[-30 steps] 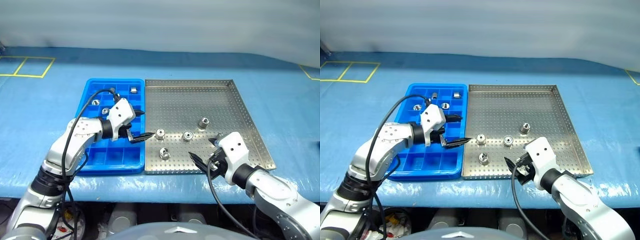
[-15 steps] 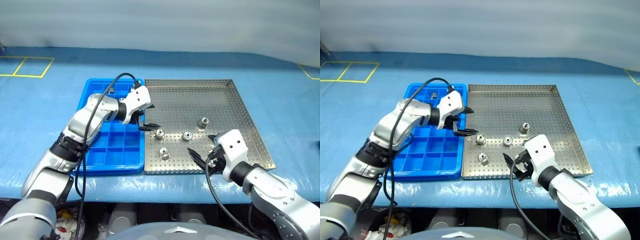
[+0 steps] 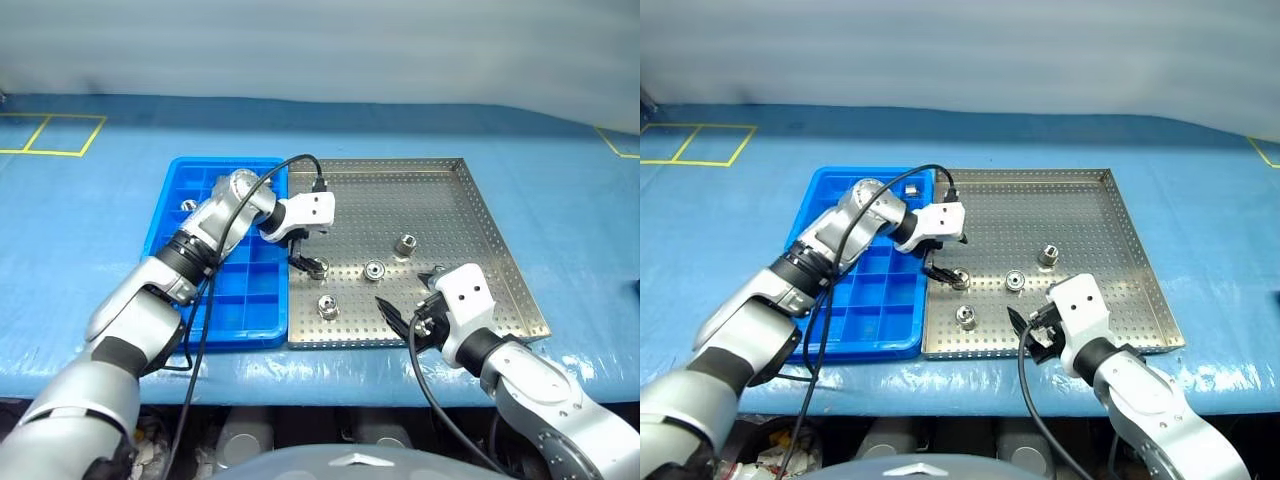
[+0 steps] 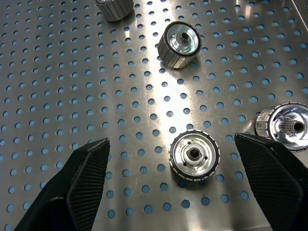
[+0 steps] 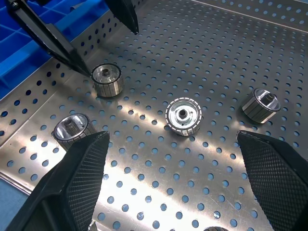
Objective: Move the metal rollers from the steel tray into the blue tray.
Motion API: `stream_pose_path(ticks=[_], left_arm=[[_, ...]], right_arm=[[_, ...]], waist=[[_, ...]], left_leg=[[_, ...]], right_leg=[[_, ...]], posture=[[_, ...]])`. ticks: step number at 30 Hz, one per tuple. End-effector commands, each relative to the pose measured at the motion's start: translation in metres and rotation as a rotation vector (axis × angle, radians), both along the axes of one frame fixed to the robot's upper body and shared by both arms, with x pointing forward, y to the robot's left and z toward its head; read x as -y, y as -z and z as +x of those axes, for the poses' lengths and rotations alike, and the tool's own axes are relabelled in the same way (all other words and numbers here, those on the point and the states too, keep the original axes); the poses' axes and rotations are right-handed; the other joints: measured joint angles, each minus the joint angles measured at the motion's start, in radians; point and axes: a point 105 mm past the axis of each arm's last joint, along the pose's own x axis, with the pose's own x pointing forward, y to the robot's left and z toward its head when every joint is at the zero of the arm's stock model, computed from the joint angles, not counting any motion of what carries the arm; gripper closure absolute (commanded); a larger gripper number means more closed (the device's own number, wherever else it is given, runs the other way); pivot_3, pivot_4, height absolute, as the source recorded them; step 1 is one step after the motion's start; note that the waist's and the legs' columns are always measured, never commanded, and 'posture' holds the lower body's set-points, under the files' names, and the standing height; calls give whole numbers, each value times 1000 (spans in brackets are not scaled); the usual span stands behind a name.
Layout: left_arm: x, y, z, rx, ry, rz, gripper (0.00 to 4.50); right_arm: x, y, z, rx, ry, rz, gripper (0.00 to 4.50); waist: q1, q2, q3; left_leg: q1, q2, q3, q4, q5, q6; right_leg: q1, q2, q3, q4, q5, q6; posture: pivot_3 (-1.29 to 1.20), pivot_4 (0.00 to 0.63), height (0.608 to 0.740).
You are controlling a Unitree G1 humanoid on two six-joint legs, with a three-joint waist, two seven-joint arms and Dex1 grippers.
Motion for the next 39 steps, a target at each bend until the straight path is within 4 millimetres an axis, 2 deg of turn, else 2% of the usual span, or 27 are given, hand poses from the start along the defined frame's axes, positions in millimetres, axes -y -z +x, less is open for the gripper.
stream_pose_path(ticks=[1, 12, 15, 21, 22, 23, 28, 31, 34, 39], left_arm=[[6, -1, 4, 24, 32, 27, 0], [8, 31, 0, 17, 86, 151, 0], [8, 34, -1, 20, 107, 168, 587], [5, 33, -7, 8, 153, 196, 2591], [5, 33, -7, 7, 158, 200, 2817], [4, 33, -8, 7, 161, 202, 2812], [12, 15, -4, 33, 141, 118, 2811], [22, -3, 4, 42, 41, -41, 2811], [23, -21, 14, 71, -80, -180, 2811], [12, -63, 25, 115, -308, -504, 2811]], right_arm=[[-4, -12, -2, 62, -7, 8, 38], [-3, -12, -1, 71, 11, 10, 38], [-2, -12, 0, 75, 16, 12, 0], [-3, -13, 1, 79, 22, 20, 0], [-3, -13, 1, 80, 21, 21, 0], [-3, -13, 1, 80, 21, 22, 0], [-5, -14, 3, 88, 8, 21, 0], [-6, -17, 6, 99, -4, 17, 0], [-7, -19, 10, 109, -15, 16, 0], [-17, -21, 18, 119, -58, 31, 0]], waist=[[-1, 0, 0], [-14, 1, -1], [-20, 1, -1], [-29, 1, -1], [-30, 1, -1], [-31, 1, -1], [-32, 1, -1], [-25, 1, -1], [-22, 1, -1], [-23, 1, -1]], left_leg=[[0, 0, 0, 0, 0, 0], [0, 0, 0, 1, 0, 0], [1, 1, 0, 2, 0, 1], [0, 2, 0, 3, 0, 1], [0, 2, 0, 3, 0, 1], [0, 2, 0, 3, 0, 1], [0, 2, 1, 3, 0, 1], [-1, 2, 0, 3, 0, 1], [-1, 3, 0, 4, -1, 1], [-2, 4, 0, 6, -1, 2]], right_leg=[[0, 0, 0, 0, 0, 0], [1, 0, 0, 0, 0, 0], [2, 0, 0, 1, 0, 1], [1, 1, 1, 1, 1, 1], [1, 1, 1, 1, 1, 1], [1, 1, 1, 1, 1, 1], [0, 1, 1, 2, 1, 1], [0, 1, 1, 2, 1, 2], [0, 0, 1, 1, 4, 7], [0, 0, 1, 1, 5, 8]], posture=[[-20, 150, 740], [-29, 150, 740], [-30, 150, 740], [-30, 150, 740], [-30, 150, 740], [-30, 150, 740], [-7, 150, 740], [6, 150, 740], [6, 150, 740], [29, 150, 740]])
